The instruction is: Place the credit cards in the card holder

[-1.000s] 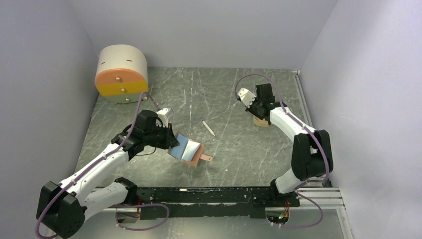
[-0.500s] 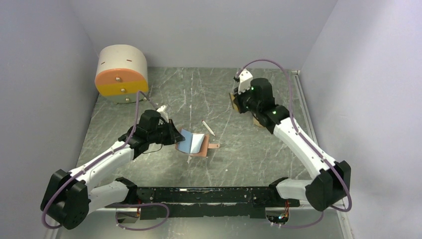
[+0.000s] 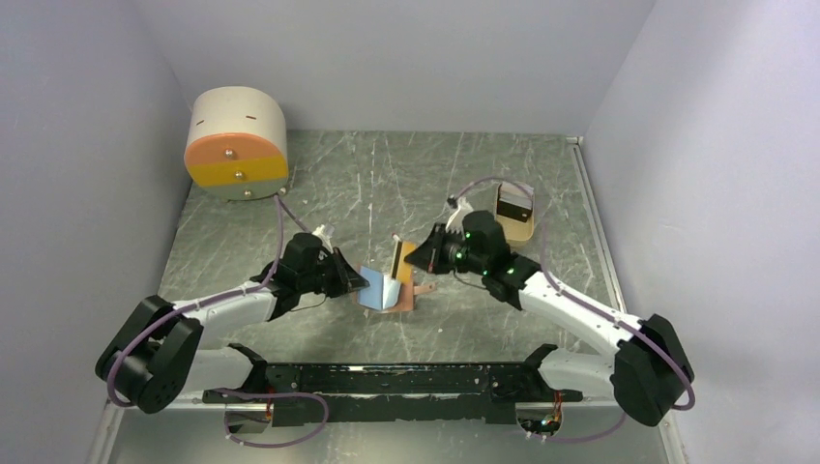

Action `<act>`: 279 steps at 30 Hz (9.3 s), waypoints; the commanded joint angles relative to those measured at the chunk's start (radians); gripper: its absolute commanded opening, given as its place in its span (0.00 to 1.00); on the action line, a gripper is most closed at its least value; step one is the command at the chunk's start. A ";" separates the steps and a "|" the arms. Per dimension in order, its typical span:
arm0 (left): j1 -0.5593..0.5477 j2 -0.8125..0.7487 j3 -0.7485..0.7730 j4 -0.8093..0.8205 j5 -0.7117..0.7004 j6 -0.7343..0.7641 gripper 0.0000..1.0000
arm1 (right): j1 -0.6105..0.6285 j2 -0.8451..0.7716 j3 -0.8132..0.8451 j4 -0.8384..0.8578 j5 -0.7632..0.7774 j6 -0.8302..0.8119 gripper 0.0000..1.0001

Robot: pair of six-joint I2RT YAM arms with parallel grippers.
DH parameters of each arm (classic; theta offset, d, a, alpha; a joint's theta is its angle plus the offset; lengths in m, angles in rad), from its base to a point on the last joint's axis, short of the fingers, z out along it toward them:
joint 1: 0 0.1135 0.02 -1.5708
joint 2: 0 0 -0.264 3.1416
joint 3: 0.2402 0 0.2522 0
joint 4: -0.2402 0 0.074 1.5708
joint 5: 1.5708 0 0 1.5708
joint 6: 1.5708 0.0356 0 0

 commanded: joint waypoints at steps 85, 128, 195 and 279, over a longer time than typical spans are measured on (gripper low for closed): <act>-0.054 -0.085 -0.216 0.087 0.009 0.007 0.09 | 0.097 0.473 -0.303 0.516 -0.142 0.173 0.00; -0.053 -0.106 -0.214 0.112 0.058 -0.013 0.09 | 0.139 0.415 -0.142 0.158 0.008 0.149 0.43; -0.055 -0.248 -0.219 0.095 0.104 -0.064 0.25 | 0.312 0.400 -0.200 0.345 0.084 0.305 0.30; -0.066 -0.135 -0.309 0.470 0.211 -0.106 0.11 | 0.293 0.464 -0.186 0.308 0.154 0.195 0.11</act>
